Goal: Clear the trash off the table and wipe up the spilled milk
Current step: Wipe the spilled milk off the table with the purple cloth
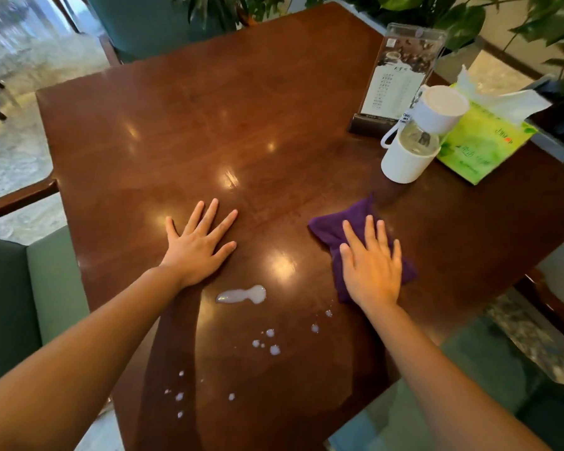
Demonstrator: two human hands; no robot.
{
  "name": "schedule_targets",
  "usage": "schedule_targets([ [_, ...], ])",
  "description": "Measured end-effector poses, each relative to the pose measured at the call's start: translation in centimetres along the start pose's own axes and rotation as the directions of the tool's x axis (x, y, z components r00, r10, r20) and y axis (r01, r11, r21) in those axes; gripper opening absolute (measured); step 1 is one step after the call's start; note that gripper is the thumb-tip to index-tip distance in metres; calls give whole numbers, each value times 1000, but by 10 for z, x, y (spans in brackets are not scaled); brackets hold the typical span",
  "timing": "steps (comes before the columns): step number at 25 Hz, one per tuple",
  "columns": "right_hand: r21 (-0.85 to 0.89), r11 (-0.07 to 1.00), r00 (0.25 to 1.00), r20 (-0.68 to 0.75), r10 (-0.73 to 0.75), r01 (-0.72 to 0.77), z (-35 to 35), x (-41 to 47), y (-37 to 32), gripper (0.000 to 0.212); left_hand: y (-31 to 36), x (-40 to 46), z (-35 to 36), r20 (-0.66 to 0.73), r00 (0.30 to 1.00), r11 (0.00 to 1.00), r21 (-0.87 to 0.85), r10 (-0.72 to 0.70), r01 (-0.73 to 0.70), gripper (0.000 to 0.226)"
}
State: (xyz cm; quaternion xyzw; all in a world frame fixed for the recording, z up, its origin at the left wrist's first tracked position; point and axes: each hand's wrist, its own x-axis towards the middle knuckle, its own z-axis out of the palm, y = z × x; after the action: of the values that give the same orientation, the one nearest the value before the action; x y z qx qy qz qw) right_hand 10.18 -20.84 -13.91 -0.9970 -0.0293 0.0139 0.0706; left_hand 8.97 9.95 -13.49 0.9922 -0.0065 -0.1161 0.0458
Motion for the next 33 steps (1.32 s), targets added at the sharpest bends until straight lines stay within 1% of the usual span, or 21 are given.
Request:
schedule_targets([
  [3, 47, 998, 998, -36, -48, 50, 3, -31, -47, 48, -17, -4, -1, -48, 993, 993, -39, 105, -107, 63],
  [5, 79, 993, 996, -27, -85, 87, 5, -57, -74, 50, -33, -11, 0, -95, 979, 984, -4, 179, -180, 63],
  [6, 91, 989, 993, -21, -114, 116, 6, -71, -86, 52, -40, -14, 1, -104, 977, 982, 15, 188, -187, 64],
  [8, 96, 976, 980, -1, -197, 197, 10, -105, -100, 54, -44, -19, 5, -107, 984, 990, 19, 141, -140, 63],
  [9, 87, 967, 970, 12, -241, 239, 11, -120, -101, 55, -43, -20, 6, -109, 987, 993, 14, 120, -119, 61],
  [11, 56, 954, 955, 36, -296, 293, 12, -144, -89, 60, -40, -22, 4, -114, 986, 993, -2, 120, -121, 63],
  [12, 47, 958, 957, 42, -286, 284, 11, -148, -81, 63, -41, -24, 2, -115, 985, 992, -14, 125, -128, 63],
  [13, 43, 970, 970, 37, -239, 238, 10, -146, -72, 66, -42, -27, 1, -119, 985, 991, -24, 126, -129, 62],
  [14, 38, 986, 987, 25, -161, 160, 7, -138, -65, 68, -44, -30, 0, -123, 985, 992, -31, 120, -125, 60],
  [16, 5, 1000, 1000, 4, -4, 4, 3, -103, -58, 68, -45, -36, 3, -142, 985, 993, -39, 102, -109, 58],
  [17, -12, 999, 999, 17, 34, -34, 2, -79, -59, 68, -46, -38, 5, -156, 983, 994, -42, 93, -100, 57],
  [18, -24, 999, 998, 44, 37, -36, 0, -53, -61, 67, -45, -38, 6, -167, 982, 995, -43, 87, -95, 57],
  [20, -46, 997, 995, 88, -52, 56, -1, -12, -72, 68, -46, -37, 8, -176, 980, 994, -48, 88, -97, 56],
  [22, -51, 972, 970, 86, -226, 231, 4, -3, -90, 68, -48, -36, 10, -188, 978, 993, -59, 92, -104, 55],
  [24, -42, 908, 909, 63, -413, 416, 11, -26, -107, 67, -49, -36, 12, -194, 976, 991, -70, 99, -114, 55],
  [26, -7, 849, 847, 58, -528, 529, 15, -60, -117, 64, -50, -35, 12, -194, 976, 990, -78, 96, -113, 55],
  [30, 52, 799, 795, 86, -601, 599, 17, -133, -122, 62, -49, -36, 9, -175, 979, 991, -66, 102, -114, 56],
  [33, 69, 770, 764, 93, -638, 635, 16, -178, -124, 54, -49, -36, 7, -165, 981, 991, -66, 106, -118, 56],
])
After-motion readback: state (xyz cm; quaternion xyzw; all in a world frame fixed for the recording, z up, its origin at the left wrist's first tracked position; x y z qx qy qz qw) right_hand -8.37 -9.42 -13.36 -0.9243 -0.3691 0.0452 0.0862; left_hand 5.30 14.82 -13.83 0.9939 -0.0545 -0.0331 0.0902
